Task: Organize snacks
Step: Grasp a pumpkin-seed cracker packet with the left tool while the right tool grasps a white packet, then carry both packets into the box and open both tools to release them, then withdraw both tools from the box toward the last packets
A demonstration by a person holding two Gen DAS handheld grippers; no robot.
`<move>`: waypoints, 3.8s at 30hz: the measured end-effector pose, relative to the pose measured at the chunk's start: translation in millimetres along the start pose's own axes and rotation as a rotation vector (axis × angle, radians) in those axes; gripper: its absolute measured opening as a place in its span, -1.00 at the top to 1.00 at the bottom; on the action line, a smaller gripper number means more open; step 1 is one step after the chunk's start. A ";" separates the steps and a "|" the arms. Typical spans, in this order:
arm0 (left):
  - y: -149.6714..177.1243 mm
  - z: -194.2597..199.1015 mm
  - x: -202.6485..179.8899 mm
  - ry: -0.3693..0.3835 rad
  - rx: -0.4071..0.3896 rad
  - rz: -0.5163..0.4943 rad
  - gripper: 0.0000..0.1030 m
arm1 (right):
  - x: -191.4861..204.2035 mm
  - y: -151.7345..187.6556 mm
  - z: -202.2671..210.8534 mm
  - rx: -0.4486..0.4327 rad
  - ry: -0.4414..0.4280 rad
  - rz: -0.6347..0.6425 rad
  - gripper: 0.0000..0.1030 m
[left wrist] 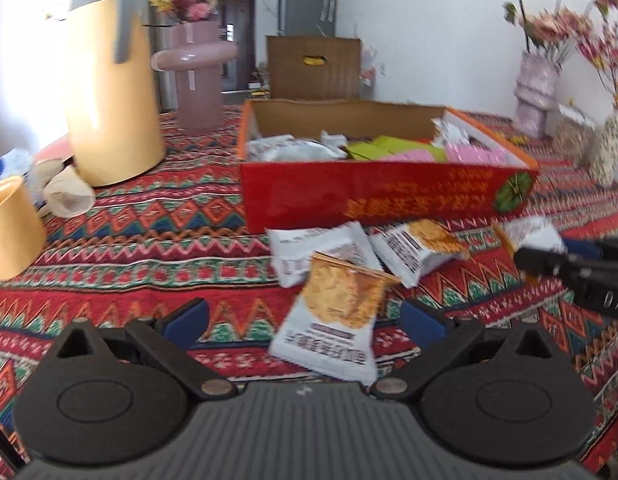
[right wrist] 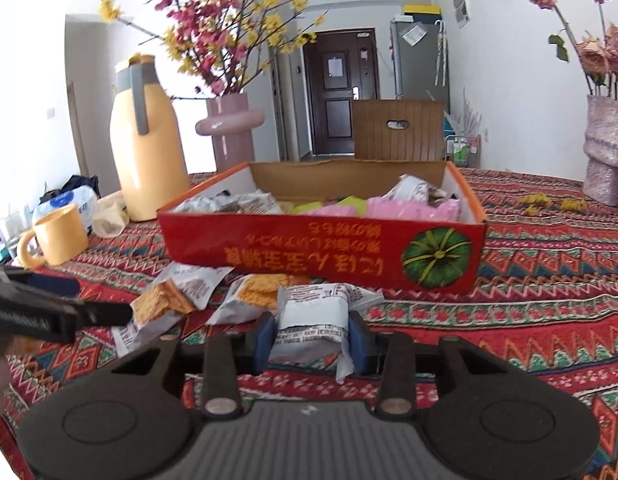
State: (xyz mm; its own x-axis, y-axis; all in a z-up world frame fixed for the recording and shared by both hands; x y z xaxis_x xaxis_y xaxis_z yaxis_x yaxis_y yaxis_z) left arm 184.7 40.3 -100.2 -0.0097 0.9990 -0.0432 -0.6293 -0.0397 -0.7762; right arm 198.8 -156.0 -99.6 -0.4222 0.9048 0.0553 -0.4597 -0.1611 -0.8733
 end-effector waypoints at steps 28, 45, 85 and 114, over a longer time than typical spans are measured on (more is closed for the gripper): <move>-5.9 -20.4 -22.8 0.028 0.075 -0.003 0.08 | -37.0 -3.5 8.1 -0.038 0.024 -0.060 0.27; -78.0 15.0 -41.6 0.042 -0.110 -0.007 0.08 | -40.3 -48.5 5.0 -0.113 0.039 0.001 0.26; -156.5 -61.4 -29.7 0.010 -0.291 0.097 -0.90 | -75.3 -110.2 -95.9 -0.122 0.104 -0.007 -0.50; -151.3 1.6 -30.9 -0.046 -0.371 0.058 -1.00 | -61.4 -117.3 -55.6 -0.182 0.107 0.036 -1.00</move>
State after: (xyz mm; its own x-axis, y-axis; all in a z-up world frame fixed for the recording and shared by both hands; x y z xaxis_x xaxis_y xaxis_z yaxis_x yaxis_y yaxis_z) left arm 279.0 15.5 19.5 -0.0769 0.9944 -0.0720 -0.3029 -0.0921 -0.9486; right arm 322.1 -170.8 -27.5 -0.3457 0.9381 -0.0208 -0.2935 -0.1291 -0.9472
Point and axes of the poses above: each gripper's, at about its wrist camera, not at the fingertips, and z roughly against the way its jaws point, x to its left, y to its underside, the point moved 9 cm from there along -z, roughly the way its jaws point, and after that the axes turned 4 degrees about z, right-handed, at the moved point
